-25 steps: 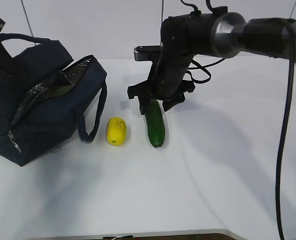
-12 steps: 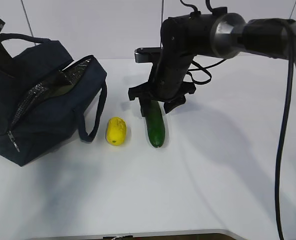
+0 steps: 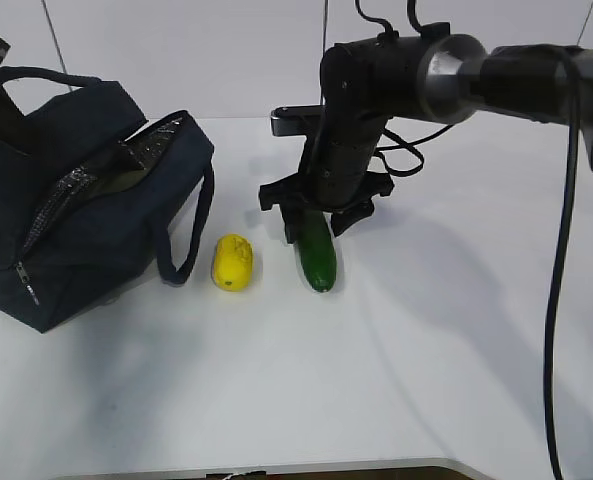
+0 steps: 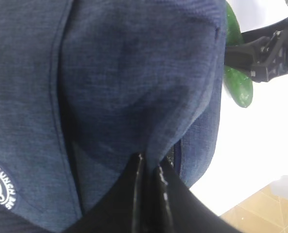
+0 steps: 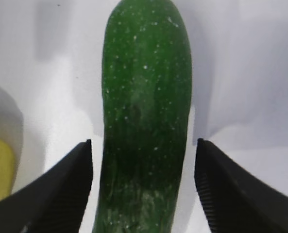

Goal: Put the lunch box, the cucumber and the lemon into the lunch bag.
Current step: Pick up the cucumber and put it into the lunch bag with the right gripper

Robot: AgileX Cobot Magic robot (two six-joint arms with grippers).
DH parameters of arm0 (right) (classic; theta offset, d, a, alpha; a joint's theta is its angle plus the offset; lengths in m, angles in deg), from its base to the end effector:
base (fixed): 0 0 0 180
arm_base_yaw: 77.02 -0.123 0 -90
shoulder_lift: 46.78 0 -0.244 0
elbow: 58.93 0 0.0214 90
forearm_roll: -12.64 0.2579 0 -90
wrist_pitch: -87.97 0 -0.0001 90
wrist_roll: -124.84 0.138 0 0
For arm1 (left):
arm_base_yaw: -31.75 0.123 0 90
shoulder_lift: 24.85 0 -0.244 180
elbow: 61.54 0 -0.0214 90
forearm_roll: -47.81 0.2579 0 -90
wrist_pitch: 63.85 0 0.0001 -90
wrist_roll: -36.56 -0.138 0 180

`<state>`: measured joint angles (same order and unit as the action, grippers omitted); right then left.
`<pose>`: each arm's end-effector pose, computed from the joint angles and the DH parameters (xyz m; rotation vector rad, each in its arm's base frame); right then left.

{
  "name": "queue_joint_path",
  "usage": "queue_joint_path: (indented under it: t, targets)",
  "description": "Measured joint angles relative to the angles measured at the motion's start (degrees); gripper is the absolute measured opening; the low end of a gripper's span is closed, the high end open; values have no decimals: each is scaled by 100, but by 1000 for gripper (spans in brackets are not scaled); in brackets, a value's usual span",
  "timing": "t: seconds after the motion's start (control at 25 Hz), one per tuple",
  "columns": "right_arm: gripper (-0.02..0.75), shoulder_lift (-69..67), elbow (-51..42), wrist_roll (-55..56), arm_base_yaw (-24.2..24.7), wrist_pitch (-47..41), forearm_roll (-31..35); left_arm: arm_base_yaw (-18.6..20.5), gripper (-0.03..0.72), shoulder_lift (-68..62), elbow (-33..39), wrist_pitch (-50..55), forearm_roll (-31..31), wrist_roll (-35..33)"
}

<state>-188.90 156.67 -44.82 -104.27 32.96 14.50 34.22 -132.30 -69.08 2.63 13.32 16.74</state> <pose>0.4336 0.2274 0.0891 -0.3975 2.8119 0.1886 0.3699 -0.0558 0.2202 0.1673 2.7062 -0.7310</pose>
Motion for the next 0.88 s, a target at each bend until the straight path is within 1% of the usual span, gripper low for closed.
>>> queue_joint_path:
  t: [0.32, 0.52, 0.76, 0.88]
  targets:
    - [518, 0, 0, 10, 0, -119, 0, 0, -10, 0, 0, 0, 0, 0]
    - [486, -26, 0, 10, 0, -368, 0, 0, -10, 0, 0, 0, 0, -1]
    - [476, -108, 29, 10, 0, -420, 46, 0, -10, 0, 0, 0, 11, -1]
    - [443, -108, 66, 10, 0, -420, 46, 0, -10, 0, 0, 0, 11, -11]
